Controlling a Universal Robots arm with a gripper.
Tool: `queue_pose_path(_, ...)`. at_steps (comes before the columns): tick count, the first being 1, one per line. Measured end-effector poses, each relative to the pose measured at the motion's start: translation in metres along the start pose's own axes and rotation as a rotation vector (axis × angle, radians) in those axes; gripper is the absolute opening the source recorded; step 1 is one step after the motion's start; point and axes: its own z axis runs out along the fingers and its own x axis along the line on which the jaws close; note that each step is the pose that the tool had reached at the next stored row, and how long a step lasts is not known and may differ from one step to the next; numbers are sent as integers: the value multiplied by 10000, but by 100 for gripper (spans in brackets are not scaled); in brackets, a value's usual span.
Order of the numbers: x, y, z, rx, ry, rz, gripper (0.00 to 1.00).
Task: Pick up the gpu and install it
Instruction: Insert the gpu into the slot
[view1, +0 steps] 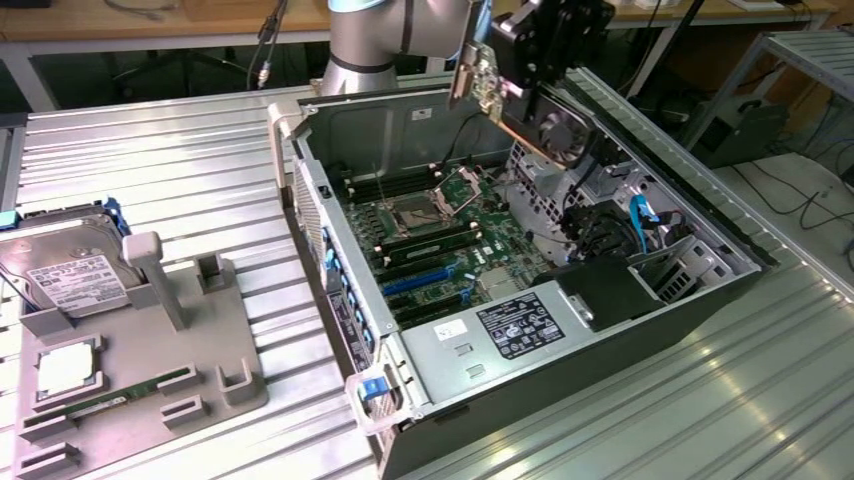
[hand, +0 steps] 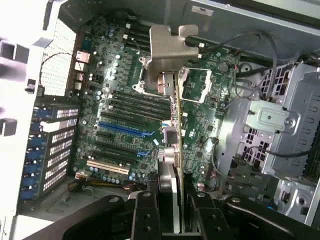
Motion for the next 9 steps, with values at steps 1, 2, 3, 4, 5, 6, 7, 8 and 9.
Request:
queue_pose_path(1,0,0,0,-2,-5,-176,29)
queue_pose_path(2,0,0,0,-3,-12,-492,29)
queue_pose_path(3,0,0,0,2,-19,-807,29)
queue_pose_path(4,1,-1,1,17,-20,-1063,29)
queue_pose_path(5,1,-1,1,32,-20,-1226,29)
queue_pose_path(6,1,0,0,47,-18,-1408,29)
queue_pose_path(7,0,0,-1,54,-19,-1572,29)
queue_pose_path(8,0,0,0,55,-24,-1779,29)
queue_pose_path(9,0,0,0,52,-30,-1958,29)
